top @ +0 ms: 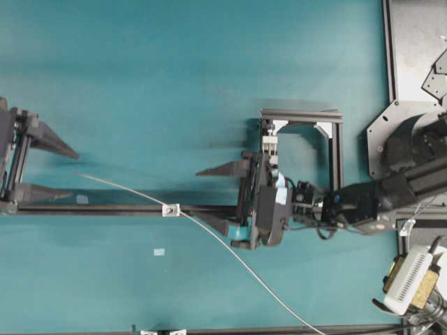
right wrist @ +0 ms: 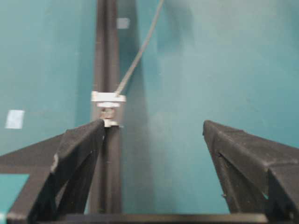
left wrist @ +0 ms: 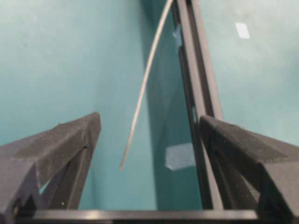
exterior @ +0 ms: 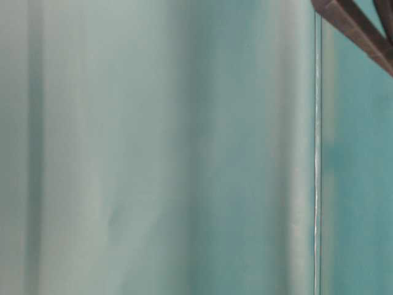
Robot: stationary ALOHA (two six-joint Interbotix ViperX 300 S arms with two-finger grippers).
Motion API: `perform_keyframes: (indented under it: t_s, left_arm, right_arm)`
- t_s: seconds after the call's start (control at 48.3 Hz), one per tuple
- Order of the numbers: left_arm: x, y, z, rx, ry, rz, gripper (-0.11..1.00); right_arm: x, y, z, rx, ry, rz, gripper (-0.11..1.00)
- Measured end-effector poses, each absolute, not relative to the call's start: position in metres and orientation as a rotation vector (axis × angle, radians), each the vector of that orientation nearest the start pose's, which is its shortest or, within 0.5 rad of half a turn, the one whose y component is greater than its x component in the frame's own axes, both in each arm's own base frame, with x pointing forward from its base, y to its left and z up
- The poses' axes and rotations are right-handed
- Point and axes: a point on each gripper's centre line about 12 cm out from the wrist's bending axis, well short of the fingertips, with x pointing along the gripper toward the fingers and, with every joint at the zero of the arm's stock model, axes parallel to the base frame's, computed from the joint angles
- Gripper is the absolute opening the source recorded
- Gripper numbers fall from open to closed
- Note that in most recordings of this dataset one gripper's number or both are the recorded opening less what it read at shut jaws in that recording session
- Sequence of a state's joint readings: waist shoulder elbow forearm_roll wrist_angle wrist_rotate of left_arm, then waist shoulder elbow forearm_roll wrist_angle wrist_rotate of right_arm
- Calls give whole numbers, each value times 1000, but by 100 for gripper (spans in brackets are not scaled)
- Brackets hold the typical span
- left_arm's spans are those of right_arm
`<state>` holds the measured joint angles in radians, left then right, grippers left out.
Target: Insert the wire into the hole on the right side and pull it with the left arm.
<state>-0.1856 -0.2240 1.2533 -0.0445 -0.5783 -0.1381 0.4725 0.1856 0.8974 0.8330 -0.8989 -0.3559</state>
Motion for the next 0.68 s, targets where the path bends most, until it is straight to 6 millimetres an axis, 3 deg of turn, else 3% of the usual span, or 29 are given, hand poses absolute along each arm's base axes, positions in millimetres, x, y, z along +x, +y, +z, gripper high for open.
perform_keyframes:
  t_s: [0.352, 0.683]
  left_arm:
    - [243, -24, 134, -112, 413, -54, 84]
    - [242, -20, 136, -113, 404, -41, 84]
  right_arm:
    - [338, 77, 112, 35, 307, -229, 92]
    - [339, 70, 111, 37, 308, -248, 92]
